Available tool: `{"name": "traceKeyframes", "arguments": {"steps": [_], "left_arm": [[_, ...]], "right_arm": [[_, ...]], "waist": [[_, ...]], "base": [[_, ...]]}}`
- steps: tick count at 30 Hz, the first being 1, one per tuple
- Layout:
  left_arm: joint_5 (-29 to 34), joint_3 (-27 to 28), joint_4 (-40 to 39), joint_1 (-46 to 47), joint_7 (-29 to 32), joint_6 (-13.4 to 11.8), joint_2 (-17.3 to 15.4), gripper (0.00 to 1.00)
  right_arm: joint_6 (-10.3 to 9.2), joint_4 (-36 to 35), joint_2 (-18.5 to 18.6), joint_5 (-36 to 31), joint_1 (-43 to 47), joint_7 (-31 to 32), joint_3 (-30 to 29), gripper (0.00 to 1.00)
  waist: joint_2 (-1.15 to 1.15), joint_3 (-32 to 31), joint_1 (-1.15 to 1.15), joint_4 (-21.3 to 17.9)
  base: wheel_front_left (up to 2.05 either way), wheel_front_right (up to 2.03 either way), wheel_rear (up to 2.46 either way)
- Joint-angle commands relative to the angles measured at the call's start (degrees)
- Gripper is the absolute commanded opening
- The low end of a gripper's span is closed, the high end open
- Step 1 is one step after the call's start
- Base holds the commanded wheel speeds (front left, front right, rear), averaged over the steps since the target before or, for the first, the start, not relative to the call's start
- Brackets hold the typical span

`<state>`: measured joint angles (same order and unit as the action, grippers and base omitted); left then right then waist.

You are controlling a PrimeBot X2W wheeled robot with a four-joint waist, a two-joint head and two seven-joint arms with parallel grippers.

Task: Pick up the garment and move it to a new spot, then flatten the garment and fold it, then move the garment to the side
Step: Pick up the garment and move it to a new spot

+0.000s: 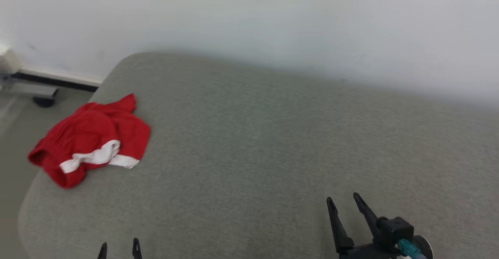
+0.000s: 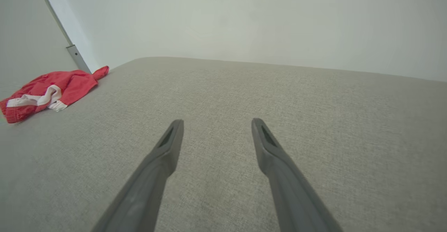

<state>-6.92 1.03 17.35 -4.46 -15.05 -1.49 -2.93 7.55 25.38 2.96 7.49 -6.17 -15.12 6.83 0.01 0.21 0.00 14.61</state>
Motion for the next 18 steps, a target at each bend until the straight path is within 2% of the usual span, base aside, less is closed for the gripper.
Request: {"name": "traceKeyframes", "arguments": {"steps": [1, 11, 18], "left_arm": [[-0.1, 0.2, 0.1, -0.4, -0.2, 0.2, 0.0, 1.0], [0.0, 2.9, 0.1, -1.6, -0.2, 0.0, 0.0, 1.0], [-0.4, 3.9, 0.0, -2.6, -0.2, 0.3, 0.0, 1.0]], "right_arm": [[-0.15, 0.1, -0.1, 0.2, -0.8, 0.0, 0.4, 1.0], [-0.15, 0.5, -0.1, 0.6, -0.7, 0.0, 3.7, 1.0], [-0.15, 0.7, -0.1, 0.7, -1.0, 0.0, 4.5, 1.0]], "waist": [[-0.01, 0.7, 0.0, 6.3], [-0.01, 0.6, 0.0, 13.5], [-0.01, 0.7, 0.0, 14.4]], "base": [[0.0, 0.0, 0.0], [0.0, 0.0, 0.0], [0.0, 0.0, 0.0]]}}
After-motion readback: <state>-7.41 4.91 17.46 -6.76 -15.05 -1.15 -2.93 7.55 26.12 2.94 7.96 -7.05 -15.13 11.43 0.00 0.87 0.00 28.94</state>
